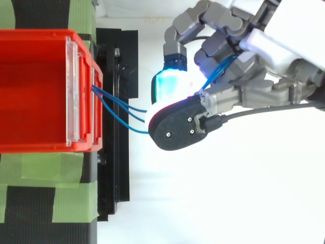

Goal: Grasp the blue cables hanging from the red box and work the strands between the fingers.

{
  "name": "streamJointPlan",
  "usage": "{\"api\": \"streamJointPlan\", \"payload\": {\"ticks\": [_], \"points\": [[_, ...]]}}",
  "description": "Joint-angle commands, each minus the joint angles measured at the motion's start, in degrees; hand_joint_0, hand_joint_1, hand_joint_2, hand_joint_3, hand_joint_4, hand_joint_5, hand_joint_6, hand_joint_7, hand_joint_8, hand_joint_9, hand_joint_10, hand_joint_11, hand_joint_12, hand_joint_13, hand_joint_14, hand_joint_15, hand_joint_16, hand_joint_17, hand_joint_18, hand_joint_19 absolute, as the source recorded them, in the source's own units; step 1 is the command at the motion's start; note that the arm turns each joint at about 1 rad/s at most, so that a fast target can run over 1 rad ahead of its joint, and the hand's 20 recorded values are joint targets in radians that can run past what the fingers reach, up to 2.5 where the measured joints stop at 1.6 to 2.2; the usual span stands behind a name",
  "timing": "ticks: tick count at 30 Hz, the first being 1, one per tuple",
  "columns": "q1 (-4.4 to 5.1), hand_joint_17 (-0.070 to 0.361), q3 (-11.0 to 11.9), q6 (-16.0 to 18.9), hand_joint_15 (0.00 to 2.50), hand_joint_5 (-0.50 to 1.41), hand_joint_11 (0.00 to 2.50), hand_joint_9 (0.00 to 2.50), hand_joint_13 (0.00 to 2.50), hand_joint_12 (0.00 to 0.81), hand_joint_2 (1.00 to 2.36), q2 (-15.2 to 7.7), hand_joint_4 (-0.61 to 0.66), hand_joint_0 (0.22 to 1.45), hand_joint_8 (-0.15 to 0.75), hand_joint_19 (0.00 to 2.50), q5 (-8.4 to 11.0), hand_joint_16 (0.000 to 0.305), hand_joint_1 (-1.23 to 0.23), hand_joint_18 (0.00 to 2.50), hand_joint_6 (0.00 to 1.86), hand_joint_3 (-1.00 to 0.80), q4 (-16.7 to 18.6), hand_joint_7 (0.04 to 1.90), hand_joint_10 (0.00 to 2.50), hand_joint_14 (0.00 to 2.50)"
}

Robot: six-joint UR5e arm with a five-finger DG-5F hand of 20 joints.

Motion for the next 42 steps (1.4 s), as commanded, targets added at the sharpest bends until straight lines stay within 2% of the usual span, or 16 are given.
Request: {"api": "streamJointPlan", "payload": {"ticks": [1,7,17,20,23,27,30,31,32,35,37,42], "points": [[0.04,0.174,0.1,0.0,1.56,0.26,2.5,1.73,1.86,0.588,1.0,0.0,0.33,0.88,0.499,0.72,0.0,0.232,-0.53,2.46,1.49,-0.93,0.0,1.24,2.5,2.5],[0.04,0.174,0.0,0.0,1.56,0.26,2.5,1.73,1.86,0.588,1.0,0.0,0.33,0.88,0.499,0.72,0.0,0.232,-0.54,2.46,1.46,-0.98,0.0,1.22,2.5,2.5],[0.12,0.174,0.0,-0.2,1.56,0.27,2.5,1.73,1.86,0.588,1.0,0.0,0.34,0.91,0.499,0.72,0.0,0.232,-0.48,2.46,1.29,-1.0,0.2,1.23,2.5,2.5],[0.04,0.174,0.0,-0.2,1.56,0.26,2.5,1.73,1.86,0.588,1.0,0.0,0.33,0.91,0.499,0.72,0.0,0.232,-0.51,2.46,1.29,-0.96,1.1,1.19,2.5,2.5],[0.04,0.174,0.0,-0.1,1.56,0.23,2.5,1.73,1.86,0.588,1.0,0.0,0.34,0.91,0.499,0.72,0.09,0.232,-0.53,2.46,1.3,-0.94,3.8,1.14,2.5,2.5],[0.04,0.174,0.1,-0.2,1.56,0.19,2.5,1.73,1.86,0.588,1.0,0.0,0.35,0.9,0.499,0.72,0.18,0.232,-0.53,2.46,1.3,-1.0,6.4,1.15,2.5,2.5],[0.04,0.174,0.0,-0.3,1.56,0.18,2.5,1.73,1.86,0.588,1.0,-0.1,0.36,0.84,0.499,0.72,0.7,0.232,-0.5,2.46,1.16,-1.0,7.0,1.13,2.5,2.5],[0.12,0.174,0.0,-0.3,1.56,0.2,2.5,1.73,1.86,0.588,1.0,-0.1,0.35,0.8,0.499,0.72,0.88,0.232,-0.5,2.46,1.0,-1.0,7.0,1.15,2.5,2.5],[0.12,0.174,0.0,-0.3,1.56,0.19,2.5,1.73,1.86,0.588,1.0,-0.1,0.34,0.78,0.499,0.72,1.32,0.232,-0.5,2.46,0.91,-1.0,7.0,1.15,2.5,2.5],[0.21,0.174,0.0,-0.3,1.56,0.11,2.5,1.73,1.86,0.588,1.0,-0.1,0.31,0.73,0.499,0.72,1.76,0.232,-0.57,2.46,0.79,-1.0,7.0,1.1,2.5,2.5],[0.3,0.174,0.0,-0.4,1.56,0.07,2.5,1.73,1.86,0.588,1.0,-0.1,0.33,0.69,0.499,0.72,1.85,0.232,-0.62,2.46,0.77,-1.0,7.0,1.07,2.5,2.5],[0.3,0.174,0.0,-0.6,1.56,0.02,2.5,1.73,1.86,0.588,1.0,-0.1,0.34,0.66,0.499,0.72,1.93,0.232,-0.68,2.46,0.79,-1.0,7.1,1.05,2.5,2.5]]}}
